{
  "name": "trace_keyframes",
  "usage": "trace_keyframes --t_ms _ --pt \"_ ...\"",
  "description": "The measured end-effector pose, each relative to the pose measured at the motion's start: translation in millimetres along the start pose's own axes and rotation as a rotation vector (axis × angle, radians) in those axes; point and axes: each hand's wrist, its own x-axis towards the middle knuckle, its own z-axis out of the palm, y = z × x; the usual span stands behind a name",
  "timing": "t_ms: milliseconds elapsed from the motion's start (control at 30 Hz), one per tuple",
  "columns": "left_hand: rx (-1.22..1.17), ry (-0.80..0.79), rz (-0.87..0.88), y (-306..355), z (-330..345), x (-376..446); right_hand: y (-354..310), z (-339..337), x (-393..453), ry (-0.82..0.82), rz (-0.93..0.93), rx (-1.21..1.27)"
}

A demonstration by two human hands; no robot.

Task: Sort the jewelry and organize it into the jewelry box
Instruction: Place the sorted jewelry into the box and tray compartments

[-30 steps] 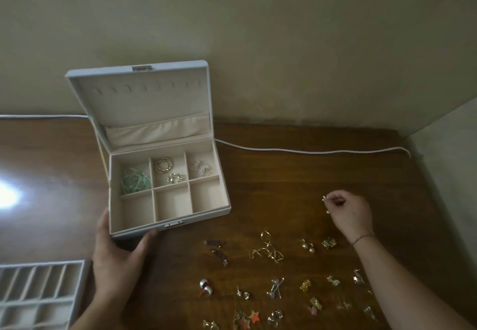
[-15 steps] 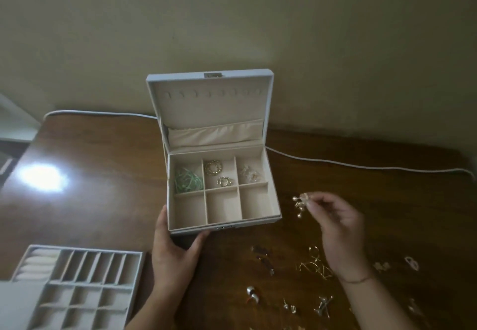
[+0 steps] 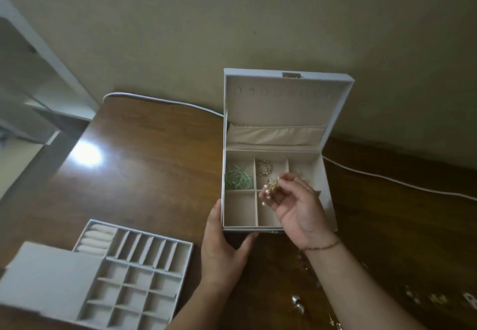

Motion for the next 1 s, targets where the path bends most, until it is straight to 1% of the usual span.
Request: trace_keyframes --t_ms 133,200,233,267,333,400,433,533,600,700,767,867,933,1000 --pt "-0.007 -0.008 0.013 -3.0 -0.6 0.8 6.8 2.6 6.5 0.048 0.077 -0.017" --pt "-0.004 -0.003 0.020 -3.0 -0.3 1.1 10.2 3.3 9.4 0.072 0.091 -0.104" --pt "-0.003 -0.001 0.019 -2.9 0.0 1.2 11.6 4.9 10.3 0.084 0.085 -0.199" --pt "0.001 0.001 0.018 -2.4 0.1 1.5 13.5 5.9 11.3 0.097 0.063 -0.347" --pt "0.011 0.004 0.017 -1.3 0.0 1.7 18.3 6.7 13.0 0.103 -0.042 -0.794" --pt "0.012 -0.005 0.022 -2.1 0.1 1.9 23.4 8.5 13.6 0.038 -0.158 -1.209" --pt "0.016 -0.012 0.025 -3.1 0.4 1.9 25.1 10.0 12.7 -0.011 -0.178 -1.339" --pt "0.021 -0.050 0.015 -6.1 0.3 1.4 25.5 15.2 6.0 -0.123 -0.134 -1.607" --pt "0.029 -0.058 0.016 -7.2 0.1 1.5 23.7 16.4 4.3 -0.149 -0.079 -1.674" --pt "0.017 -0.058 0.008 -5.5 0.7 2.1 21.5 18.5 14.8 -0.157 0.020 -1.648" --pt "0.012 -0.052 0.011 -5.0 1.0 2.2 23.1 19.9 27.8 -0.177 0.045 -1.722" --pt "0.007 -0.051 0.013 -4.7 0.3 2.7 30.2 22.5 41.9 -0.190 0.026 -1.847" --pt "0.002 -0.054 0.010 -4.8 0.1 2.8 34.1 23.5 46.8 -0.165 -0.039 -1.951" --pt "0.004 -0.047 0.008 -5.8 0.5 2.9 37.0 23.0 48.7 -0.141 -0.100 -2.001"
